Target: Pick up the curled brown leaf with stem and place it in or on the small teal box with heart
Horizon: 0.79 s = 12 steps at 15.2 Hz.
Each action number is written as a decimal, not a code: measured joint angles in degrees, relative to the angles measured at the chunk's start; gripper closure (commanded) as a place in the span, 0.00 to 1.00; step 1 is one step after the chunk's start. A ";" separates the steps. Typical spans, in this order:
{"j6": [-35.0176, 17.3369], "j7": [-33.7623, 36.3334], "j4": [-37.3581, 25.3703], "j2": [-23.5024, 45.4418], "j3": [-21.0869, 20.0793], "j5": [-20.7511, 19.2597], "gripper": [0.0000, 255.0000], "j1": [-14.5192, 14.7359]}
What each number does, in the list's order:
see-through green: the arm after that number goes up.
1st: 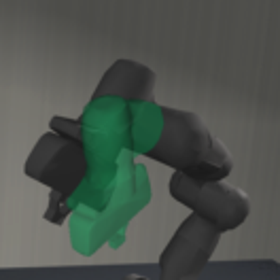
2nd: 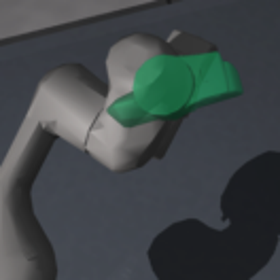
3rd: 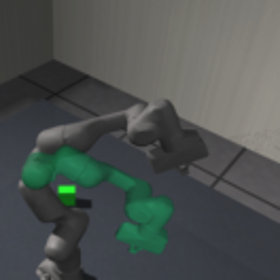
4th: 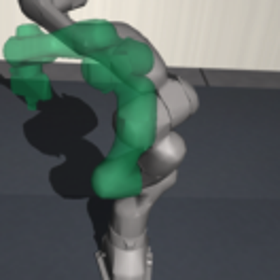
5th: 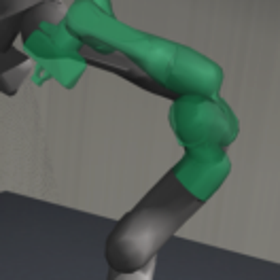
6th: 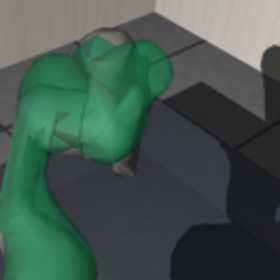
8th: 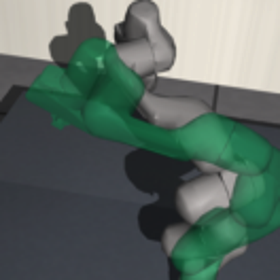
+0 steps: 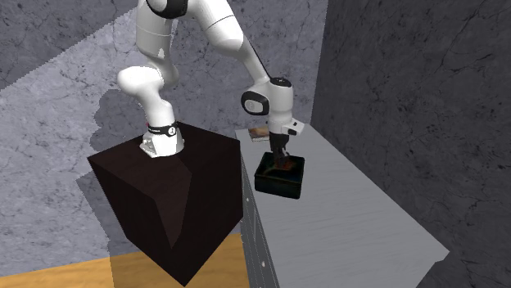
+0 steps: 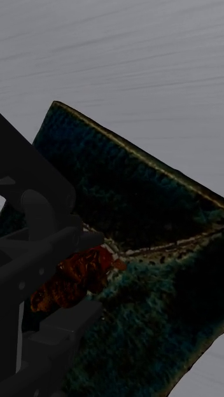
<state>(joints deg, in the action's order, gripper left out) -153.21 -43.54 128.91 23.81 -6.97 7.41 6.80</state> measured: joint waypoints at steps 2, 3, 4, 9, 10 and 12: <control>-0.09 0.03 -0.03 -0.01 0.01 0.00 1.00 0.02; -0.10 0.01 -0.06 0.01 0.00 0.00 1.00 0.01; -0.16 0.01 -0.06 0.03 0.00 0.00 1.00 0.02; -0.10 0.09 -0.19 0.44 -0.03 -0.03 0.00 0.12; -0.10 0.09 -0.19 0.45 -0.03 -0.03 0.00 0.13; 0.55 0.04 0.21 -0.57 -0.05 0.02 0.00 0.00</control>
